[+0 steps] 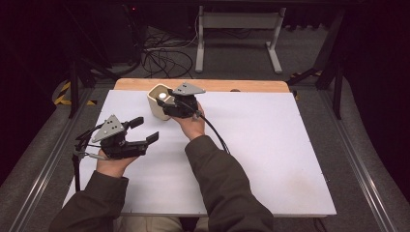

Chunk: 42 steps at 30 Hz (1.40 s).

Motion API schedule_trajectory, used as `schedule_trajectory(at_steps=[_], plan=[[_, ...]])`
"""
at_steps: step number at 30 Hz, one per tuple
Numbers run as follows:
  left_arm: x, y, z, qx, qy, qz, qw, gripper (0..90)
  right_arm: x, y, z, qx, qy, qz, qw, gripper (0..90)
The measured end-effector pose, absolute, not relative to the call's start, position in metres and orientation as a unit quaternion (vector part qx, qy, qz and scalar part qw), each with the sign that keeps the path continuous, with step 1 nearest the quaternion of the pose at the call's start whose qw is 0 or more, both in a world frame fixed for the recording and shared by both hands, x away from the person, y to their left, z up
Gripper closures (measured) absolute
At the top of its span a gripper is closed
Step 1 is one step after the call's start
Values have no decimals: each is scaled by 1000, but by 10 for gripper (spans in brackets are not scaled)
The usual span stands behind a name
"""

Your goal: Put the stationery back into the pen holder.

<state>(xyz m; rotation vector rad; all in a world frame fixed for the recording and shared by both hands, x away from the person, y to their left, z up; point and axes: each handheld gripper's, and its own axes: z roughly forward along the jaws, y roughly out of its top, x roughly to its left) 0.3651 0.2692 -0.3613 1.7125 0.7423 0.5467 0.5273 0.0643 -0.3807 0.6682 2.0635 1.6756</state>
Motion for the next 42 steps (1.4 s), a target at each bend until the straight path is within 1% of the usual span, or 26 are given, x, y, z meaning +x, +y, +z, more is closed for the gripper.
schedule_trajectory(at_steps=[17, 42], plan=[[366, 268, -364, 730, 317, 226, 562, 211, 512, 43, -373, 246, 734, 608, 177, 223], [367, 266, -368, 735, 320, 227, 553, 210, 486, 3, -368, 235, 731, 623, 147, 83]])
